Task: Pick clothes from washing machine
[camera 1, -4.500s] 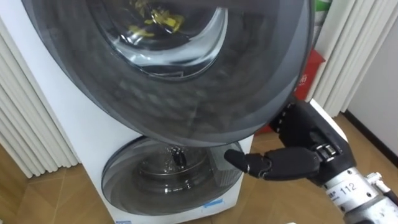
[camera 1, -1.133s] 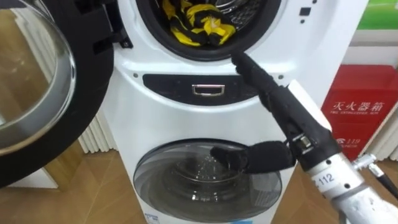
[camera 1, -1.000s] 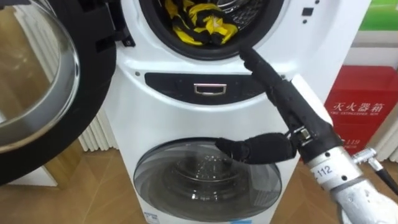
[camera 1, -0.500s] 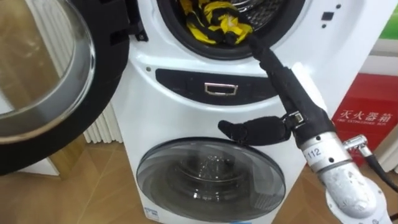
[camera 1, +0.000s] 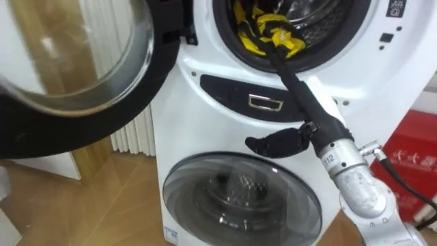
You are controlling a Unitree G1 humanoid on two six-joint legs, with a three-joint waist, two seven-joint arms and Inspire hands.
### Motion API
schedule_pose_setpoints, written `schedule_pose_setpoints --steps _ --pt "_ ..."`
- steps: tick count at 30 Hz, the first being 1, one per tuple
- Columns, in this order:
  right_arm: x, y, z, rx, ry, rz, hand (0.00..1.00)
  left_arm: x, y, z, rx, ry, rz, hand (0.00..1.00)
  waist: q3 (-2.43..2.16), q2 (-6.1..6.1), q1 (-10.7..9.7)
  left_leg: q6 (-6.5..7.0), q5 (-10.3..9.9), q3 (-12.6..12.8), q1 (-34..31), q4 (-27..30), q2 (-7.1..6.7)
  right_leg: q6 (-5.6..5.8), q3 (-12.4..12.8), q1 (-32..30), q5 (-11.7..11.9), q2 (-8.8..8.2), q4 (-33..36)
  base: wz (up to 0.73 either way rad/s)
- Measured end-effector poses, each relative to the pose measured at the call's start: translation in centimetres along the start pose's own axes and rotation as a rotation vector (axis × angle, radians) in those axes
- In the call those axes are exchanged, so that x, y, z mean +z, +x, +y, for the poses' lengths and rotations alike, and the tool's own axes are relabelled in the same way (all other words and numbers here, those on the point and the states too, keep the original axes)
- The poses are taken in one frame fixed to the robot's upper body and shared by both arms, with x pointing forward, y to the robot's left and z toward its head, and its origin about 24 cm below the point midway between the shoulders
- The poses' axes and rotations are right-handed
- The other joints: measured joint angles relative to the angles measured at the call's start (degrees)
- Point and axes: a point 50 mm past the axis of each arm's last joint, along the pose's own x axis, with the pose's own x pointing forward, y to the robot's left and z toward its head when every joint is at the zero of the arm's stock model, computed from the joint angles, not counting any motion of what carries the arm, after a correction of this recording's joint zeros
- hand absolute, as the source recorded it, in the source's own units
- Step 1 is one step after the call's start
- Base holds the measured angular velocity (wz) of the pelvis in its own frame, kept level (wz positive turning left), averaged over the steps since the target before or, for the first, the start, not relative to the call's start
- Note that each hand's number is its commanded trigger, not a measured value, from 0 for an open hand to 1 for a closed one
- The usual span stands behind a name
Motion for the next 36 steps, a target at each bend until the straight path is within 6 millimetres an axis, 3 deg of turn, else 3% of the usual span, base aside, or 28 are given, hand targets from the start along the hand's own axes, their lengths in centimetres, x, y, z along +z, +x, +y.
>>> schedule_pose_setpoints --steps 1,3,5,6,7,8,9,11,13,14,18,19,22,25,26,27,29,31,32,33,34,36 --pt "-0.3 0.1 0.0 -0.017 -0.007 0.01 0.0 -0.3 0.0 -0.2 -0.006 -0.001 0.013 0.0 0.04 0.07 0.3 0.1 0.8 -0.1 -1.7 1.8 -0.21 -0.33 0.1 0.0 -0.6 -0.03 0.7 0.24" --pt "-1.0 0.4 -0.1 -0.038 -0.022 0.038 0.0 -0.5 0.0 -0.4 -0.013 0.0 0.019 0.0 0.17 0.15 0.5 0.41 0.4 0.7 -4.4 -0.9 -2.2 -0.37 0.4 -0.3 -1.5 -0.51 1.5 0.14" --pt "-1.3 0.6 -0.2 -0.053 -0.028 0.051 0.0 -1.5 -0.2 -0.7 -0.018 -0.005 0.042 0.0 0.14 0.31 1.5 0.35 0.9 2.3 -6.8 -11.6 -4.94 -0.29 0.2 0.0 -2.6 -1.51 2.2 -0.2" --pt "-1.3 0.6 -0.2 -0.058 -0.028 0.052 0.0 -1.8 -0.2 -0.8 -0.02 -0.003 0.05 0.0 0.08 0.42 1.5 0.41 1.3 2.3 -7.1 -15.5 -5.57 -0.15 0.2 0.3 -2.9 -1.51 2.2 -0.07" --pt "-1.4 0.6 -0.4 -0.078 -0.027 0.055 0.0 -2.4 -0.3 -0.7 -0.018 0.001 0.064 0.0 0.04 0.53 1.6 1.42 4.4 2.1 -7.4 -22.5 -6.72 0.14 0.1 0.7 -4.0 -1.56 2.5 -0.11" --pt "-1.2 0.4 -0.3 -0.105 -0.025 0.039 0.0 -3.3 -0.5 -0.7 -0.018 -0.004 0.087 0.0 -0.15 0.21 1.9 2.13 8.5 1.7 -7.1 -24.9 -7.92 0.77 1.1 0.6 -5.3 -2.15 3.5 -0.13" --pt "-0.9 0.3 -0.4 -0.128 -0.022 0.018 0.0 -3.7 -0.5 -0.9 -0.022 -0.006 0.097 0.0 -0.33 -0.18 1.5 3.08 9.1 1.5 -6.7 -25.3 -8.65 1.18 1.4 0.5 -5.7 -2.61 3.9 -0.21" --pt "-0.1 0.7 -1.6 -0.169 -0.023 -0.042 0.0 -3.4 -0.5 -1.2 -0.032 -0.01 0.085 0.0 -0.62 -1.12 -0.2 4.67 8.4 2.6 -5.2 -25.8 -10.25 2.35 3.1 1.1 -6.5 -4.01 3.6 -0.2" --pt "0.4 0.9 -1.9 -0.179 -0.033 -0.066 0.0 -2.6 -0.3 -0.8 -0.021 -0.012 0.05 0.0 -0.46 -1.55 -0.3 5.38 7.7 4.0 -3.5 -26.2 -11.32 2.98 3.6 2.8 -6.9 -5.4 2.6 -0.18" --pt "0.8 0.8 -2.2 -0.185 -0.038 -0.084 0.0 -2.0 -0.3 -0.4 -0.01 -0.018 0.028 0.0 -0.68 -1.94 -0.9 5.66 6.8 4.7 -2.8 -26.2 -12.12 3.46 3.7 3.7 -7.1 -6.1 2.0 -0.15" --pt "2.1 0.7 -2.7 -0.193 -0.038 -0.141 0.0 0.2 -0.1 0.8 0.022 -0.024 -0.038 0.0 -0.58 -1.95 -2.8 6.77 4.3 5.4 -2.1 -25.7 -14.09 5.34 4.2 4.1 -8.2 -8.38 4.3 -0.03" --pt "2.4 0.6 -2.8 -0.192 -0.039 -0.161 0.0 1.2 0.0 1.3 0.034 -0.023 -0.064 0.0 -0.34 -1.75 -3.6 7.24 3.7 5.6 -1.9 -25.2 -14.47 5.68 4.4 2.6 -8.2 -9.35 9.2 0.0" --pt "2.2 0.1 -2.8 -0.166 -0.057 -0.154 0.0 3.5 0.1 2.6 0.066 -0.024 -0.128 0.0 0.0 -1.75 -4.3 8.25 2.0 7.0 0.4 -24.7 -15.21 9.07 6.0 -2.3 -5.3 -12.13 22.8 -0.1" --pt "2.0 -0.2 -2.6 -0.152 -0.063 -0.149 0.0 4.5 0.0 3.2 0.085 -0.025 -0.159 0.0 -0.05 -0.78 -5.2 8.97 0.5 5.9 2.2 -25.1 -15.8 8.67 6.7 -4.3 -0.5 -11.85 27.6 -0.16" --pt "2.0 -0.4 -2.5 -0.152 -0.063 -0.146 0.0 4.8 -0.1 3.4 0.092 -0.024 -0.169 0.0 -0.08 -0.04 -6.3 9.34 0.7 2.9 2.5 -25.4 -15.97 9.04 7.1 -5.5 2.3 -10.77 29.1 -0.04" --pt "1.9 -0.4 -2.4 -0.15 -0.061 -0.142 0.0 4.9 -0.1 3.5 0.095 -0.025 -0.174 0.0 -0.06 0.45 -6.4 9.6 0.8 1.3 2.8 -25.7 -15.98 9.06 7.6 -6.2 2.4 -10.0 29.4 -0.3" --pt "2.0 -0.4 -2.1 -0.119 -0.048 -0.145 0.0 5.0 -0.1 3.8 0.104 -0.035 -0.179 0.0 0.33 1.85 -6.0 9.9 1.8 -3.9 3.8 -27.6 -15.84 7.55 9.9 -9.1 -1.0 -5.04 21.5 -0.64" --pt "2.2 -0.4 -1.8 -0.094 -0.033 -0.144 0.0 4.6 -0.1 4.1 0.113 -0.053 -0.169 0.0 0.29 1.77 -7.1 9.58 2.8 -7.7 4.3 -28.8 -16.05 7.11 10.1 -9.5 -0.9 -2.32 10.3 -0.06" --pt "2.2 -0.4 -1.9 -0.091 -0.016 -0.136 0.0 4.5 -0.1 4.2 0.114 -0.051 -0.165 0.0 0.13 1.29 -7.4 9.31 3.2 -9.1 4.5 -29.6 -16.22 6.8 10.3 -9.5 0.7 -1.18 4.1 0.19" --pt "2.3 -0.4 -2.0 -0.086 -0.01 -0.135 0.0 4.3 -0.1 4.1 0.112 -0.051 -0.161 0.0 0.07 0.96 -7.4 9.24 3.3 -9.4 4.5 -29.7 -16.29 6.48 10.7 -9.5 1.5 -0.81 1.8 0.15" --pt "2.4 -0.5 -2.0 -0.067 0.007 -0.132 0.0 3.8 -0.1 3.7 0.103 -0.05 -0.15 0.0 -0.17 0.58 -7.5 8.92 3.5 -9.7 4.7 -29.8 -16.59 4.73 11.0 -8.9 3.4 -0.66 0.3 0.13" --pt "2.5 -0.5 -2.2 -0.044 0.058 -0.132 0.0 2.8 -0.1 3.3 0.093 -0.045 -0.133 0.0 -0.15 0.54 -7.3 8.45 3.7 -9.8 4.8 -29.9 -16.75 3.92 7.8 -8.3 6.5 -2.28 -0.9 0.09"
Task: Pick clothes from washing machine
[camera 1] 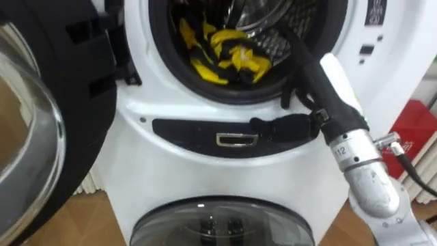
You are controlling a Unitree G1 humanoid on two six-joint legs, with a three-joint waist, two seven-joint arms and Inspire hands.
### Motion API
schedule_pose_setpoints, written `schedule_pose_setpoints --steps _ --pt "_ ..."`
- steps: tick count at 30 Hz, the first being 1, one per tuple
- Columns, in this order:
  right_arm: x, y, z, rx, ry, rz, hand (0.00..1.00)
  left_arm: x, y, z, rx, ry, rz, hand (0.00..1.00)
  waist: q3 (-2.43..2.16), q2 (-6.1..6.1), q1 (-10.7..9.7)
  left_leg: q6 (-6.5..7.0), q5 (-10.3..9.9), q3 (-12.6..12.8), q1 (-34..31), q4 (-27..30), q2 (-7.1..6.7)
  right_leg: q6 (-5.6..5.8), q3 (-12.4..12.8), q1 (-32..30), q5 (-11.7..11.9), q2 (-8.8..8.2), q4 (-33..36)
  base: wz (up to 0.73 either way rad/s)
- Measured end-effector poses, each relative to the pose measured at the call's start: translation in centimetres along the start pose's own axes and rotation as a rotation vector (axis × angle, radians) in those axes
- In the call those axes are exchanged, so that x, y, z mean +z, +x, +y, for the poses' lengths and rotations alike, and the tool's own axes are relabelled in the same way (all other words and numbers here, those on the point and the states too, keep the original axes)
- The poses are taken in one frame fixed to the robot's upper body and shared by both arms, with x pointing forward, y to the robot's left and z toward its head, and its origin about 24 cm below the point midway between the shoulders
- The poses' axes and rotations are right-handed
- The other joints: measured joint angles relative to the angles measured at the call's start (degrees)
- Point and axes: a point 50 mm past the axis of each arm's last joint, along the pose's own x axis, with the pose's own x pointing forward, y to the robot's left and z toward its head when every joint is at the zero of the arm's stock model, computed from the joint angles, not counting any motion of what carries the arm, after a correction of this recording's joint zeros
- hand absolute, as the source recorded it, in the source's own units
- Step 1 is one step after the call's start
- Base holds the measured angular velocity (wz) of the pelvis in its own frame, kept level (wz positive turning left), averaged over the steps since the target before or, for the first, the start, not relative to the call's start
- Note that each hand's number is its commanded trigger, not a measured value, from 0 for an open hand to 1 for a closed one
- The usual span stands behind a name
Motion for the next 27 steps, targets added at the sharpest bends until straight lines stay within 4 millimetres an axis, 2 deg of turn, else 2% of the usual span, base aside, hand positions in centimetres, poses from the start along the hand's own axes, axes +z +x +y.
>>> schedule_pose_setpoints --steps 2,4,6,7,8,9,11,12,14,15,17,20,23,27 --pt "0.2 0.0 -0.3 0.025 0.085 -0.004 0.0 -2.1 -0.4 -0.2 -0.008 0.025 0.057 0.0 -0.03 -0.03 0.5 -0.65 0.0 -0.4 -0.2 -0.2 0.6 -0.39 -4.2 0.4 0.7 -1.09 -1.0 0.0" --pt "0.4 0.0 -0.7 0.051 0.117 -0.003 0.0 -3.2 -0.6 -0.3 -0.012 0.04 0.094 0.0 -0.03 -0.18 1.6 -0.98 0.0 -0.6 -0.4 -0.5 1.06 -0.43 -5.7 0.3 0.8 -1.32 -1.5 0.0" --pt "0.8 0.2 -0.9 0.085 0.138 -0.007 0.0 -4.0 -0.8 -0.7 -0.022 0.058 0.114 0.0 -0.23 -0.38 2.2 -1.76 0.4 -0.6 -0.6 -1.3 1.37 -0.91 -7.9 -0.1 0.8 -2.16 -1.5 -0.04" --pt "1.0 0.3 -1.0 0.105 0.133 -0.01 0.0 -4.2 -0.9 -0.8 -0.024 0.061 0.119 0.0 -0.33 -0.52 2.9 -2.25 0.7 -0.5 -0.7 -1.9 1.88 -0.94 -10.6 -0.1 0.8 -2.98 -1.8 -0.07" --pt "1.1 0.4 -1.0 0.127 0.142 -0.016 0.0 -4.4 -1.0 -0.8 -0.023 0.064 0.124 0.0 -0.58 -0.7 3.3 -2.63 0.9 -0.4 -1.1 -2.1 2.58 -0.96 -14.0 0.1 0.8 -3.75 -2.3 -0.08" --pt "1.2 0.5 -0.9 0.141 0.155 -0.019 0.0 -4.4 -1.0 -0.7 -0.022 0.065 0.128 0.0 -0.63 -0.85 3.4 -2.94 0.9 -0.5 -1.2 -2.2 2.88 -0.98 -15.6 0.2 0.8 -4.06 -2.5 -0.05" --pt "1.7 0.5 -0.4 0.202 0.189 -0.03 0.0 -4.0 -0.9 -0.5 -0.012 0.074 0.119 0.0 -0.92 -1.4 3.9 -4.42 0.8 -0.7 -1.2 -2.3 3.88 -1.21 -20.3 1.6 1.0 -4.2 -3.7 0.05" --pt "1.9 0.5 -0.3 0.221 0.2 -0.041 0.0 -3.7 -0.9 -0.4 -0.005 0.082 0.108 0.0 -1.0 -1.53 4.0 -4.61 0.8 -0.8 -1.2 -2.3 4.03 -1.33 -21.2 2.0 0.9 -4.13 -4.1 0.35" --pt "4.1 1.0 0.3 0.288 0.225 -0.138 0.0 -2.3 -0.8 0.3 0.024 0.095 0.051 0.0 -1.06 -1.89 4.4 -5.38 1.3 0.3 -1.2 -2.4 4.98 -2.29 -24.6 3.3 0.0 -4.17 -4.6 0.67" --pt "4.8 1.3 0.4 0.304 0.24 -0.167 0.0 -2.0 -0.8 0.3 0.028 0.096 0.041 0.0 -1.07 -1.93 4.6 -5.63 1.4 1.2 -1.1 -2.2 5.59 -2.26 -25.4 3.7 -0.2 -4.11 -4.8 0.83" --pt "7.2 2.4 0.6 0.373 0.303 -0.273 0.0 -1.4 -0.8 0.6 0.041 0.096 0.016 0.0 -1.34 -2.31 5.9 -6.11 1.6 4.5 -0.3 -1.7 6.95 -1.06 -26.9 5.0 -1.5 -3.94 -5.1 0.65" --pt "9.0 2.3 0.7 0.449 0.349 -0.363 0.0 -2.4 -1.0 0.3 0.034 0.1 0.054 0.0 -1.47 -2.46 8.3 -5.97 0.9 5.1 0.5 -2.0 7.28 0.4 -28.6 7.6 -2.4 -3.27 -6.3 0.36" --pt "10.1 1.9 0.8 0.499 0.355 -0.421 0.0 -3.3 -1.3 -0.5 0.014 0.123 0.084 0.0 -1.51 -2.57 9.2 -5.8 0.2 5.2 0.7 -2.3 7.41 0.83 -29.0 8.3 -2.6 -2.92 -7.0 0.15" --pt "10.3 1.7 0.9 0.525 0.349 -0.432 0.0 -3.6 -1.4 -0.6 0.011 0.124 0.094 0.0 -1.45 -2.35 9.2 -5.67 -0.4 4.6 1.0 -2.6 7.04 1.51 -28.5 8.8 -3.0 -2.88 -7.0 0.07"
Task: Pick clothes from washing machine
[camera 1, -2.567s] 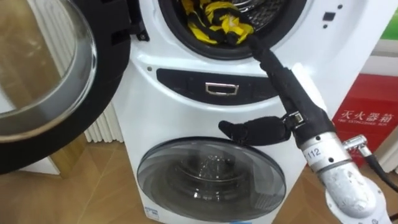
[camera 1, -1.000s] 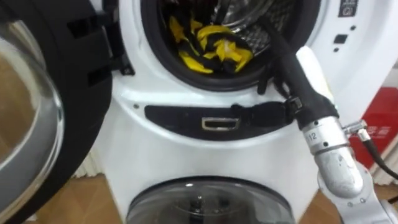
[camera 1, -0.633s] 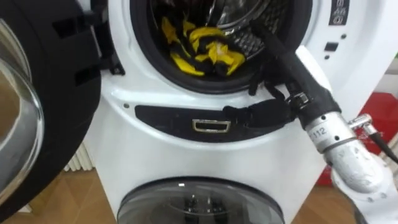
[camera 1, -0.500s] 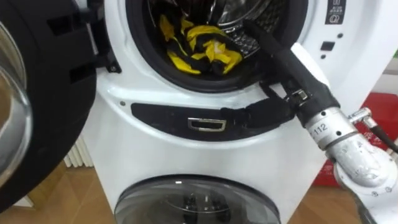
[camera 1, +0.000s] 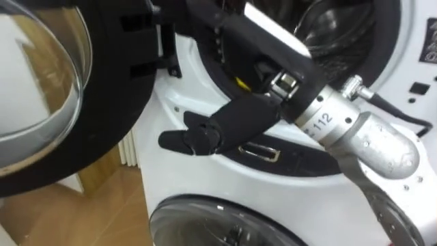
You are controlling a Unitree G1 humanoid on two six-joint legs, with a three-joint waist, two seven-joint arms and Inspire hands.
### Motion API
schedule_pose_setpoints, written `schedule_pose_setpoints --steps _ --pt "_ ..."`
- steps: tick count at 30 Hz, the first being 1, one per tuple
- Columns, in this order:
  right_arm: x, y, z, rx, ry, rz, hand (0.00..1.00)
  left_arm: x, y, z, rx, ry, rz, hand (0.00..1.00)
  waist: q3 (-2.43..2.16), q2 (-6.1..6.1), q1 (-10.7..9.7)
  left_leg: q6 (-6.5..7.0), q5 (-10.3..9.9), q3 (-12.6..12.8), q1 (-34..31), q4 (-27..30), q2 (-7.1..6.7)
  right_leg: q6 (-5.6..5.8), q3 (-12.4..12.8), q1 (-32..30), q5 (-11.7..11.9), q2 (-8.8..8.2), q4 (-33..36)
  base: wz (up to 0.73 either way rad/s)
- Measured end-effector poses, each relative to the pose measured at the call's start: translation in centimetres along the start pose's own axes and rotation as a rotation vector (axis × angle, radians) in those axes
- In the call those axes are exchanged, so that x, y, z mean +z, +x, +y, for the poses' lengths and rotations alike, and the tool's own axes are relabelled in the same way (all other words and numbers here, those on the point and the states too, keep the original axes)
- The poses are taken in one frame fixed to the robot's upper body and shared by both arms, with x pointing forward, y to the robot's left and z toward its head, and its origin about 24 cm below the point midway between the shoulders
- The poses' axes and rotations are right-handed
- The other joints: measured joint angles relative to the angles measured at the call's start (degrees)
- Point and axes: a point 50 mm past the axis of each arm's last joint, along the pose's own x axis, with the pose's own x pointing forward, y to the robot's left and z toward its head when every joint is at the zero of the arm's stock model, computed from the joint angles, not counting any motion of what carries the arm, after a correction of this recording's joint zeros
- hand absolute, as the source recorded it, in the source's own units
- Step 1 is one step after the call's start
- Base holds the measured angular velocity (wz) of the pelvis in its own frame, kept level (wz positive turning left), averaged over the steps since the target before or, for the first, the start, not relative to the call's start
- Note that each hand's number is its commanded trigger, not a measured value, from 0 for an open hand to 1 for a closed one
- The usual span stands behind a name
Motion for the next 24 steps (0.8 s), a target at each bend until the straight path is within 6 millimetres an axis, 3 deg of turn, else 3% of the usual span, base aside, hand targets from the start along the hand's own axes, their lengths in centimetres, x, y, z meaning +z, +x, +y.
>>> schedule_pose_setpoints --steps 3,7,9,11,18,24 --pt "0.2 0.0 0.1 0.014 -0.006 -0.008 0.0 0.1 0.0 0.0 0.0 0.0 -0.004 0.0 0.18 0.34 -0.2 0.14 -0.2 -0.2 0.0 -0.1 -0.4 0.16 1.7 0.1 -0.1 0.26 -0.1 0.12" --pt "0.5 0.0 0.2 0.032 -0.014 -0.026 0.0 0.2 0.0 0.0 0.0 -0.001 -0.014 0.0 0.85 1.05 -1.5 0.38 -0.6 -0.2 0.5 -0.2 -0.91 0.53 5.4 0.9 -0.3 0.99 -0.6 0.19" --pt "0.5 -0.1 0.2 0.037 -0.017 -0.03 0.0 0.5 0.1 0.2 0.0 -0.002 -0.024 0.0 0.89 1.13 -1.9 0.44 -0.6 0.6 1.0 -0.7 -1.15 0.57 7.2 1.6 -0.3 1.23 -1.2 0.29" --pt "0.6 -0.1 0.3 0.051 -0.023 -0.037 0.0 1.3 0.2 0.5 -0.002 -0.002 -0.05 0.0 0.93 1.14 -2.3 0.7 -0.7 0.8 1.5 -1.1 -1.26 0.66 10.7 2.3 -0.4 1.78 -1.5 0.23" --pt "0.9 -0.3 -0.1 0.039 -0.118 -0.03 0.0 1.9 0.3 0.6 -0.022 -0.005 -0.077 0.0 0.84 1.0 -3.9 1.31 -1.2 1.5 2.5 -1.0 -1.57 -0.31 14.2 3.2 0.4 2.0 -2.2 0.05" --pt "1.1 -1.5 -2.5 -0.156 -0.329 0.021 0.0 2.0 0.4 0.4 -0.026 -0.009 -0.074 0.0 1.47 2.05 -6.2 2.04 -2.1 3.3 3.2 -0.8 -1.46 -0.91 16.1 4.0 0.7 2.12 -2.3 0.0"
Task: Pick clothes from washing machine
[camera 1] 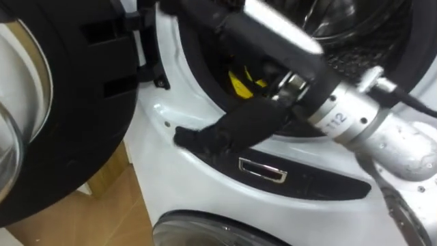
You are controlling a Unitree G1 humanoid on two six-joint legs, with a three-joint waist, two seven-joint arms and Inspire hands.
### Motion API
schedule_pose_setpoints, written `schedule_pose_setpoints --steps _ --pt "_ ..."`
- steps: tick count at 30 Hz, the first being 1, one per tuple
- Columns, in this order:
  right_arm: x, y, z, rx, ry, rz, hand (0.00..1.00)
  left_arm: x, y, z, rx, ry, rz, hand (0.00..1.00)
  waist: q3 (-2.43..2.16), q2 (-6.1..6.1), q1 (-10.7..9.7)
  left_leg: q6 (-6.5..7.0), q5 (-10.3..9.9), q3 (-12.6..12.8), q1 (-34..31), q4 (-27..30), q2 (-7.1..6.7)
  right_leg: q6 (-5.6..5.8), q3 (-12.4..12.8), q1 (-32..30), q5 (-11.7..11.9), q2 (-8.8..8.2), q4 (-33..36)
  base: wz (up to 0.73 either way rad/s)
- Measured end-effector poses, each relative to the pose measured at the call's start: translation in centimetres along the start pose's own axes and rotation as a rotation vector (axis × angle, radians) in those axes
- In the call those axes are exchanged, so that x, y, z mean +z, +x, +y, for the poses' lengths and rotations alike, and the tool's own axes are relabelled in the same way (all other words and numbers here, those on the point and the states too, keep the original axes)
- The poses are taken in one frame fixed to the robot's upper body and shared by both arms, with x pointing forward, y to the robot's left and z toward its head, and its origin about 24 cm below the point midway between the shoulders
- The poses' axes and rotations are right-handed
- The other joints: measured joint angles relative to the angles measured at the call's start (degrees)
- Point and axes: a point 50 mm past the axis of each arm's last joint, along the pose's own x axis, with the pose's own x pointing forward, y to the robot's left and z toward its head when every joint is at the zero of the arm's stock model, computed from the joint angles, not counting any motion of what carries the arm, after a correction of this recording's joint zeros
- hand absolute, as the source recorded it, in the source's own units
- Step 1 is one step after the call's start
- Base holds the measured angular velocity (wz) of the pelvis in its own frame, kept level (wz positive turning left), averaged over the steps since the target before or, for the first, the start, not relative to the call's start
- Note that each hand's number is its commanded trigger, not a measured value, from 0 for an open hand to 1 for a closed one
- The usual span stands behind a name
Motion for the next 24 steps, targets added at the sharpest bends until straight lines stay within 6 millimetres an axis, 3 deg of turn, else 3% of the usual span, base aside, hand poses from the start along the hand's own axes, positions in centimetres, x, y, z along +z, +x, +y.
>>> schedule_pose_setpoints --steps 2,6,10,18,24 --pt "-0.1 -0.4 -1.0 -0.095 -0.092 0.027 0.0 0.2 0.1 -0.7 -0.016 -0.025 0.004 0.0 -0.08 0.63 -0.3 0.42 -0.3 0.8 -0.1 0.2 0.11 -0.36 1.1 -0.1 0.2 -0.02 -0.3 -0.22" --pt "-0.1 -1.1 -2.7 -0.249 -0.239 0.063 0.0 -0.2 0.1 -1.2 -0.029 -0.059 0.03 0.0 -0.34 0.73 -1.8 0.88 -0.7 1.6 0.1 0.2 0.01 -0.44 1.6 0.1 0.3 -0.23 -0.7 -0.11" --pt "-0.5 -1.5 -2.7 -0.278 -0.251 0.088 0.0 0.2 0.2 -1.0 -0.025 -0.061 0.026 0.0 -0.79 0.4 -3.0 1.27 -0.8 1.9 0.2 0.1 -0.04 0.21 1.8 0.3 0.9 -0.22 -0.9 0.02" --pt "-1.0 -1.7 -2.9 -0.321 -0.286 0.113 0.0 0.0 0.3 -1.2 -0.036 -0.062 0.043 0.0 -0.95 0.13 -4.2 2.08 -0.7 1.8 0.2 -0.2 -0.57 0.68 2.0 0.3 1.3 -0.52 -0.9 0.02" --pt "-1.2 -1.8 -2.9 -0.322 -0.295 0.128 0.0 0.3 0.4 -1.0 -0.032 -0.062 0.037 0.0 -0.93 0.09 -4.4 2.29 -0.7 1.9 0.6 -0.2 -0.67 0.9 3.5 0.4 1.4 -0.5 -0.9 -0.01"
